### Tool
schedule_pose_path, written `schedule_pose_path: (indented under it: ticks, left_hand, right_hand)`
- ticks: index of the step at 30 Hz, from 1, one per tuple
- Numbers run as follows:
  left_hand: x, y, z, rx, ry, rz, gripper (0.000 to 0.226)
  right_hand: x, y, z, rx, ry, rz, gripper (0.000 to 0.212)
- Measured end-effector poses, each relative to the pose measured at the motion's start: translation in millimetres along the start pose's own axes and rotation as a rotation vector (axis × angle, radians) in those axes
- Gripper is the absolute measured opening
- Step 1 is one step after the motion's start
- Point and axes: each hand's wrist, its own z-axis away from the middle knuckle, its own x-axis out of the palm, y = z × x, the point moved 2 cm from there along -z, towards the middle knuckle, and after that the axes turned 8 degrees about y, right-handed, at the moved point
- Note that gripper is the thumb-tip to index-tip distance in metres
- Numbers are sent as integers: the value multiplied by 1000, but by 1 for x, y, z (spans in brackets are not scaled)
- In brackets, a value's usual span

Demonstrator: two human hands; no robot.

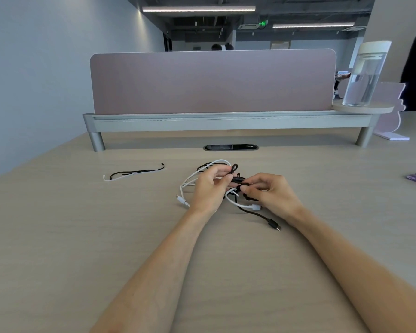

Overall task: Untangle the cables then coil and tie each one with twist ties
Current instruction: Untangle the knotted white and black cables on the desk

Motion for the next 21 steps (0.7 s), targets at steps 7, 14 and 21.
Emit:
schedule_pose_path:
  ticks: [7, 14, 21]
  left_hand:
    - [0, -1, 0, 3, -15, -33, 23]
    - [-1, 0, -1, -7, 70, -3, 22]
    - [0, -1, -2, -18, 69, -45, 20]
  right_hand:
    - [-4, -1, 0, 35, 62, -70, 19]
    - [-1, -2, 0, 35, 51, -59, 15]
    - [2, -3, 0, -25, 31, 35, 13]
